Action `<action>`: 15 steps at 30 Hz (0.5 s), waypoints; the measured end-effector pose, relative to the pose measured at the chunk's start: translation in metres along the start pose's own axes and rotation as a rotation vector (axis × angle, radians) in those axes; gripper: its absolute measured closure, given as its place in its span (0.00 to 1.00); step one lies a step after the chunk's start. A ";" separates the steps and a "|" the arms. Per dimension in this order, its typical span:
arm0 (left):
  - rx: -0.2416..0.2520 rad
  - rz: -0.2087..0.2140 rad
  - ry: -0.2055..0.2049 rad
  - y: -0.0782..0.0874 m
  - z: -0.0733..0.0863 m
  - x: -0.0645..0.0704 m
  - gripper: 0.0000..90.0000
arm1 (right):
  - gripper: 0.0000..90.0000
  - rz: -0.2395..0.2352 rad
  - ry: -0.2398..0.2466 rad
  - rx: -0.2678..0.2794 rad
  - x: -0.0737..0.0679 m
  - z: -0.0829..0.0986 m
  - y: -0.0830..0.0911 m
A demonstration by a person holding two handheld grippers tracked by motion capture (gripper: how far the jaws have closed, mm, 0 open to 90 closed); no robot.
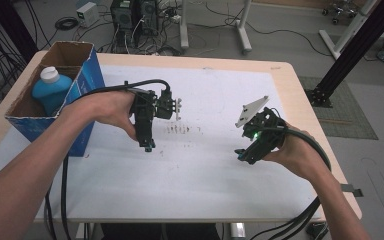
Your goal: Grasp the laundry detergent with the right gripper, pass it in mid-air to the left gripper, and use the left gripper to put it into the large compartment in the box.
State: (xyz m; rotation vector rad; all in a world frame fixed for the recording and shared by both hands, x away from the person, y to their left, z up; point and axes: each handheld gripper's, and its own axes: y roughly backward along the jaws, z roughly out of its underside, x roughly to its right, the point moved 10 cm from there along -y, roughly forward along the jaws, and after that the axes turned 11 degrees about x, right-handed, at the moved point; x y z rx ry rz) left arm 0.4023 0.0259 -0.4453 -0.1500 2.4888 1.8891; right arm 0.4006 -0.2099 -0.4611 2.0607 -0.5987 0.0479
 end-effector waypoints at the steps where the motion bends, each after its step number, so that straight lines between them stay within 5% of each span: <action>1: 0.001 -0.001 -0.002 0.000 0.000 0.000 0.12 | 0.13 0.000 0.000 0.000 0.000 0.000 0.000; 15: -0.002 -0.005 -0.007 0.003 0.001 0.003 0.12 | 0.14 0.006 0.000 0.008 -0.001 -0.003 0.002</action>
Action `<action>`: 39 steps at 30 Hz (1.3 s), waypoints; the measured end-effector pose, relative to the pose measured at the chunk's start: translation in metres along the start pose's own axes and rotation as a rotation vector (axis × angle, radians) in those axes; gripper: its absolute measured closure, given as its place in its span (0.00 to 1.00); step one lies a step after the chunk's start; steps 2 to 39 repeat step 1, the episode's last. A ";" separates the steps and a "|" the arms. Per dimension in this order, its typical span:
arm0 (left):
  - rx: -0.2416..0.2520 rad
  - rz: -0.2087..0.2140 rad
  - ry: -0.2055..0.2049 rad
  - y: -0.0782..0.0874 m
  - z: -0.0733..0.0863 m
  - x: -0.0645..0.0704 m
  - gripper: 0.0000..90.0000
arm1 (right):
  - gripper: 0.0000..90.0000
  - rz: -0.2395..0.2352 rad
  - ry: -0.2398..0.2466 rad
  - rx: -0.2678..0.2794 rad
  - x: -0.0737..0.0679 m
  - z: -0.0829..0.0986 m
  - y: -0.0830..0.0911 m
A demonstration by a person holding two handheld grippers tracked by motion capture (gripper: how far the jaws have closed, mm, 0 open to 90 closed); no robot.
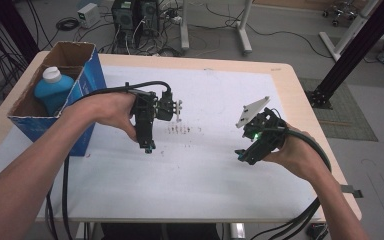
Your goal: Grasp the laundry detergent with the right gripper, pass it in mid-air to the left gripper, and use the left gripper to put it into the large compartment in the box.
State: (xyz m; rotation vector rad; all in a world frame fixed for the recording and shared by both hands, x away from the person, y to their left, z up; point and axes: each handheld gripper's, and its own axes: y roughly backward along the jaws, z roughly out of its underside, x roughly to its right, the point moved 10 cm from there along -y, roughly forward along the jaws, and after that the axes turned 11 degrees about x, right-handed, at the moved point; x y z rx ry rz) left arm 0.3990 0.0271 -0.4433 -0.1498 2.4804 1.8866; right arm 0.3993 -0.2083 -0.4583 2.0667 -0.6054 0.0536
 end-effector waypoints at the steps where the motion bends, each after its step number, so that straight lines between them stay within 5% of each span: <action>1: 0.002 0.001 0.003 0.000 0.000 0.000 0.12 | 0.13 -0.001 0.002 0.000 0.000 0.000 0.000; 39: 0.002 0.001 0.003 0.000 0.000 0.000 0.12 | 0.13 -0.001 0.002 0.000 0.000 0.000 0.000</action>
